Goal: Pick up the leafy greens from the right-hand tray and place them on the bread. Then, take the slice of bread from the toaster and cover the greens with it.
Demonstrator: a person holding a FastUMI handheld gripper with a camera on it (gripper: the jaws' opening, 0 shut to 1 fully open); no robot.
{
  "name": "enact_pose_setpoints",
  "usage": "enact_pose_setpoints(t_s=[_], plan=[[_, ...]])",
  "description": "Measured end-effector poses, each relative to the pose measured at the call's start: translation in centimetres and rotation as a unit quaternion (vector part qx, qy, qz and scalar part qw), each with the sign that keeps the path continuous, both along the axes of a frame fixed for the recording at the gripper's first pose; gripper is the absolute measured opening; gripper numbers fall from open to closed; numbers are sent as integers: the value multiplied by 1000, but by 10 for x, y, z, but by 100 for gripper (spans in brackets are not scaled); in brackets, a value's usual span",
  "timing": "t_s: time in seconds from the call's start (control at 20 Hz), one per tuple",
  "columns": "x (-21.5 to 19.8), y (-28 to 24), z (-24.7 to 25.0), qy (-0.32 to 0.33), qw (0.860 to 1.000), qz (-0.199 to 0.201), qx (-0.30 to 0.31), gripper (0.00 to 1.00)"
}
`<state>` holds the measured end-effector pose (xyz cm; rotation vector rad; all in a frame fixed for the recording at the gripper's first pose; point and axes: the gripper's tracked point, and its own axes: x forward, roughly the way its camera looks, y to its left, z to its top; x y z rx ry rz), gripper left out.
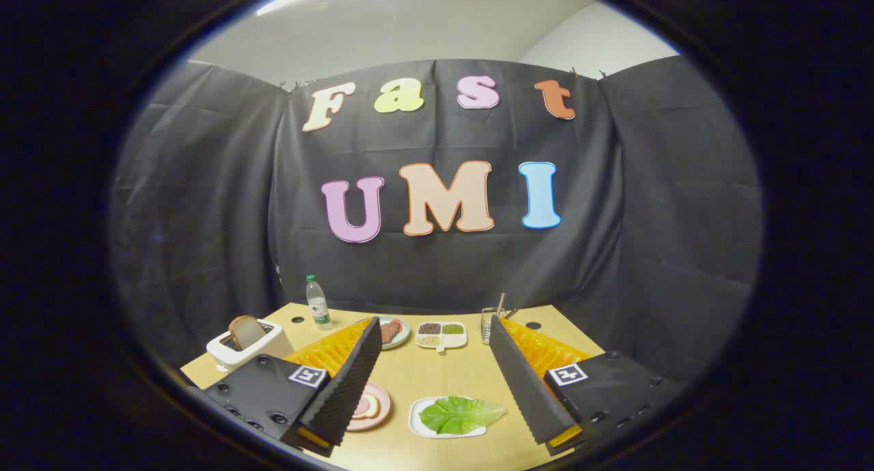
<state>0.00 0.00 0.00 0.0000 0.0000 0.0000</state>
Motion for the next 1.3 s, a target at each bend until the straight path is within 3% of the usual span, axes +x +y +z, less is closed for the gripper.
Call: enact_pose_setpoints(t_s=[0.85,1.3], plan=[[1,3,-5,12,1000,9,-13,100],[29,-22,-13,30,999,3,-30,100]])
